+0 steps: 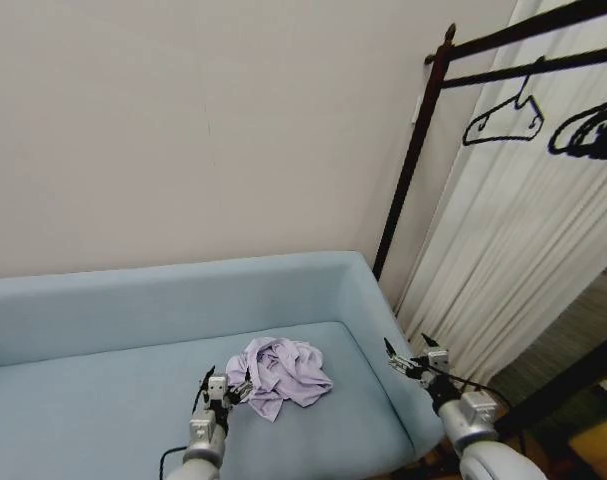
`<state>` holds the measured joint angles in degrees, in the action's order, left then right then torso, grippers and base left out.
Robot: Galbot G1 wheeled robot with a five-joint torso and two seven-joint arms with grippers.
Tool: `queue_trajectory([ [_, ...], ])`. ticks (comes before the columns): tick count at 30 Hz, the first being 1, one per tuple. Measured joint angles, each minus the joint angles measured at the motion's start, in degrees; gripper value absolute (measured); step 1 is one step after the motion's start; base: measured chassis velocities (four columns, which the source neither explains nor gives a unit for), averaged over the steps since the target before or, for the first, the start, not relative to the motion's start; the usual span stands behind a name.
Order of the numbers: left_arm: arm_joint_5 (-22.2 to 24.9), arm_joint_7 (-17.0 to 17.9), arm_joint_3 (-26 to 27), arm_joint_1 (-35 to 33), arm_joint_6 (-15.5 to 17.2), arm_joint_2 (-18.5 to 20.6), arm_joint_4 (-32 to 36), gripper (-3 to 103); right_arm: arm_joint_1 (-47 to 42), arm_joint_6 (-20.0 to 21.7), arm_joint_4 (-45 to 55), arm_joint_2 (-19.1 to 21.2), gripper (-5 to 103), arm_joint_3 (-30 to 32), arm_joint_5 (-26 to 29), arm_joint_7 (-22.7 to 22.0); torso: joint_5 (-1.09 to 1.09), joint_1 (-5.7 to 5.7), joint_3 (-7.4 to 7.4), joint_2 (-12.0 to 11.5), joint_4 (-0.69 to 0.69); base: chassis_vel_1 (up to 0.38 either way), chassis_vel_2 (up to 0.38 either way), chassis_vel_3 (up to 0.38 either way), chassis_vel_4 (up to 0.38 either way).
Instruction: Pick up the clothes from the sofa and hang them on the clothes hanger.
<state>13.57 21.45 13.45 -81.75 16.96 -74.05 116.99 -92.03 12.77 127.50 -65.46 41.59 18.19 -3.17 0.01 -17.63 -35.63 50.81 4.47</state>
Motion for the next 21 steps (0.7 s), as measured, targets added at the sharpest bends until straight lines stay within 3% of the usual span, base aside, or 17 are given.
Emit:
queue_trajectory([
  [5,2.04,2.65,-4.71,4.73,0.39,-0.19,-5.47,100,-0.14,-0.32,-0.97,2.45,100,-0.28,1.58,-1.29,0.00,0.00,0.00,0.00,0.00,0.000,0.000,0.000,0.000],
  [11,3.96,8.28,-9.82,10.88,1.44,-3.14,-14.38,100,-0.03,-0.36,-1.29,3.83,100,-0.51,2.23,-2.08,-0.01,0.00,0.00,0.00,0.00,0.000,0.000,0.000,0.000],
  [21,5.06,10.06,-11.15,14.74,0.39,-6.36,-22.74,100,-0.87,-0.82,-1.75,3.39,100,0.06,2.28,-2.25,0.00,0.00,0.00,0.00,0.00,0.000,0.000,0.000,0.000],
])
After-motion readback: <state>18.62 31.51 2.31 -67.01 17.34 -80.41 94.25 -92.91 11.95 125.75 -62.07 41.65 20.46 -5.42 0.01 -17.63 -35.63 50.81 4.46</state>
